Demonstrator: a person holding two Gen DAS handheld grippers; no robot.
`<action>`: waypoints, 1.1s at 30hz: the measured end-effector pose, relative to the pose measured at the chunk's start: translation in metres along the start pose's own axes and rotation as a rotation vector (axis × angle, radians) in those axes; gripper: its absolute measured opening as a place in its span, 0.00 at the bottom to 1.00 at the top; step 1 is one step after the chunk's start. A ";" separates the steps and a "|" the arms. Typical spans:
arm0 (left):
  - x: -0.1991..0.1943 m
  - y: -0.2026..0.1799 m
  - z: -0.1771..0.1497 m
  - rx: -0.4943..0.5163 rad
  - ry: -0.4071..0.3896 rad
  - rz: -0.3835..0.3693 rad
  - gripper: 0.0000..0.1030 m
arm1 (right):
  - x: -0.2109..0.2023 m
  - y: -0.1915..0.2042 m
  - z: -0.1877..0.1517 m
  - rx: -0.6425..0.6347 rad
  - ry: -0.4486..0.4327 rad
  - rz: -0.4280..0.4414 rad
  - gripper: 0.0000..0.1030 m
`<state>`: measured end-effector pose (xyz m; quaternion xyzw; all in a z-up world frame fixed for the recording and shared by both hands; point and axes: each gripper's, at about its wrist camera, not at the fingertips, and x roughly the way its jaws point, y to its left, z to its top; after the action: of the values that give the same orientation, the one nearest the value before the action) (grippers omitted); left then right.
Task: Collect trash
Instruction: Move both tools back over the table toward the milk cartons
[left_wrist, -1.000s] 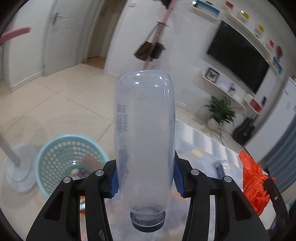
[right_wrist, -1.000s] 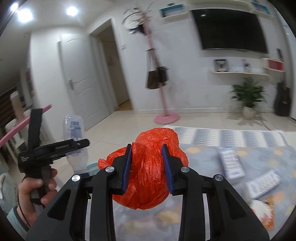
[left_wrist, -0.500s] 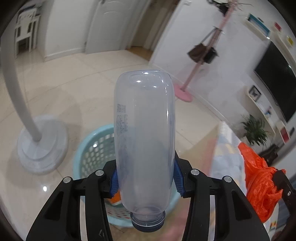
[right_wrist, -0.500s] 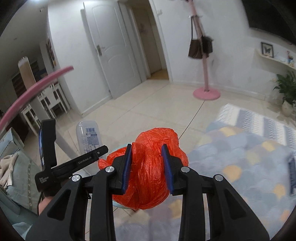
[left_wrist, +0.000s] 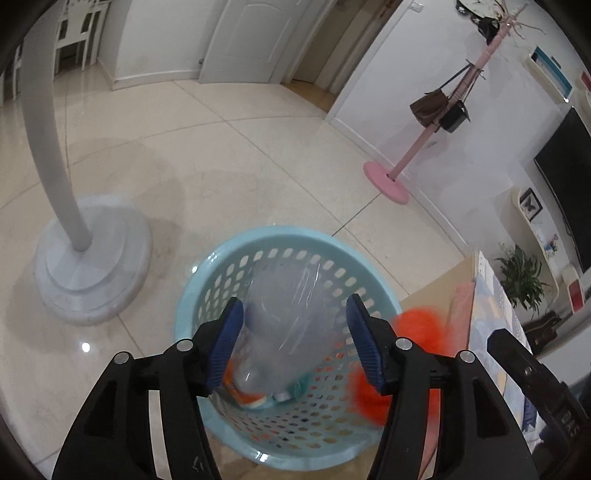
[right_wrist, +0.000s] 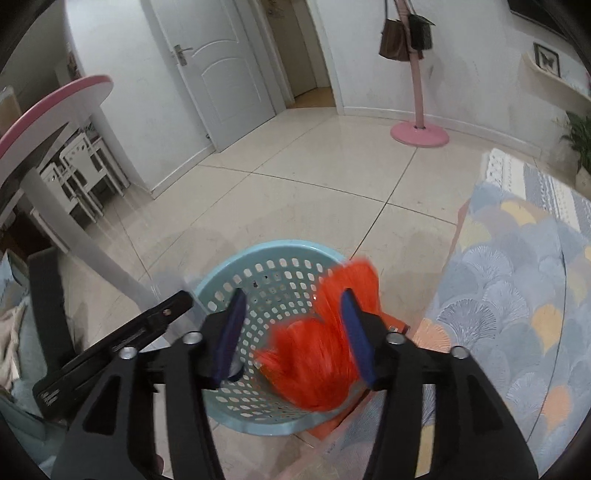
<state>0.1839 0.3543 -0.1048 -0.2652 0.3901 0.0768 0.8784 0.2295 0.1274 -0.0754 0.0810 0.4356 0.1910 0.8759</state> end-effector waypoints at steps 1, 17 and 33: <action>-0.001 -0.001 -0.001 0.005 -0.004 -0.001 0.56 | -0.001 -0.003 -0.001 0.009 0.002 0.005 0.57; -0.084 -0.103 -0.006 0.159 -0.107 -0.196 0.57 | -0.143 -0.071 -0.007 0.094 -0.153 -0.037 0.57; -0.165 -0.345 -0.116 0.516 -0.046 -0.531 0.69 | -0.384 -0.235 -0.077 0.225 -0.434 -0.432 0.67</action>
<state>0.1145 0.0128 0.0910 -0.1252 0.2944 -0.2490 0.9141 0.0201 -0.2449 0.0859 0.1220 0.2642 -0.0702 0.9541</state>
